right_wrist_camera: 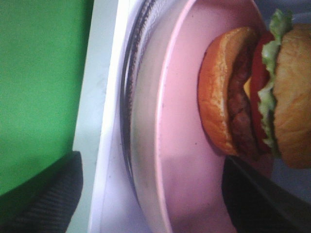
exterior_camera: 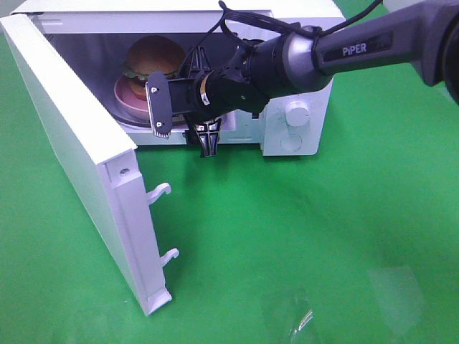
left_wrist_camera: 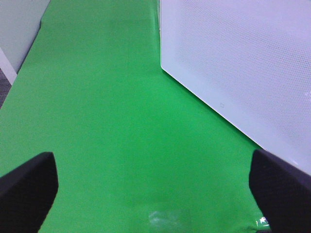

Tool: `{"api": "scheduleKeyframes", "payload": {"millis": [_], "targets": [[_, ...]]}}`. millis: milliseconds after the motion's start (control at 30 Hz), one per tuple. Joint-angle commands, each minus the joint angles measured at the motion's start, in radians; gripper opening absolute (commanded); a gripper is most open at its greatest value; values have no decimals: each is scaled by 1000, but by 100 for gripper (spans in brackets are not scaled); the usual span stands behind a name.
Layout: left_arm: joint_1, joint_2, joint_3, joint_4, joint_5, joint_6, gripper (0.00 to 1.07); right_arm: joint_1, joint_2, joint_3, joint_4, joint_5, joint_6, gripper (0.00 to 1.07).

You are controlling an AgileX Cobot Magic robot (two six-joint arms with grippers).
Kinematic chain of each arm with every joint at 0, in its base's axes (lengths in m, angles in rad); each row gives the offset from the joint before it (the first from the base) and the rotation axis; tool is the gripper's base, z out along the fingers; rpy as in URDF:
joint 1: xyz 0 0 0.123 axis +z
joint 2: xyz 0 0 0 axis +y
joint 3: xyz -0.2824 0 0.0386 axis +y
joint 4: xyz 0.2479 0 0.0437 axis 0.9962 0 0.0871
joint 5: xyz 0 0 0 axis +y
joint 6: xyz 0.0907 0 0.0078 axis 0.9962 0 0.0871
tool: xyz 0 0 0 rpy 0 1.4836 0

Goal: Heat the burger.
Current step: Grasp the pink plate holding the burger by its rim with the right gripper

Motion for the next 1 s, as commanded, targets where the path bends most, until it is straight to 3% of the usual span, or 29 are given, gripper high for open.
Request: {"api": "scheduleKeyframes", "payload": {"millis": [33, 667, 800, 867, 900, 933, 967, 1000], "targets": [[1, -18, -1, -2, -13, -8, 100, -1, 21, -27, 18, -9, 2, 76], [1, -18, -1, 1, -13, -8, 100, -1, 118, -117, 130, -40, 2, 75], [1, -18, -1, 1, -13, -8, 100, -1, 121, -118, 137, -52, 2, 65], [1, -18, -1, 1, -13, -8, 100, -1, 121, -118, 137, -55, 30, 51], [1, -18, -1, 1, -13, -8, 100, -1, 121, -118, 137, -55, 30, 51], [1, -18, -1, 1, -13, -8, 100, -1, 121, -118, 137, -61, 53, 40], [1, -18, -1, 1, -13, -8, 100, -1, 121, -118, 137, -61, 53, 40], [1, -18, -1, 1, -13, -8, 100, -1, 121, -118, 137, -62, 56, 26]]}}
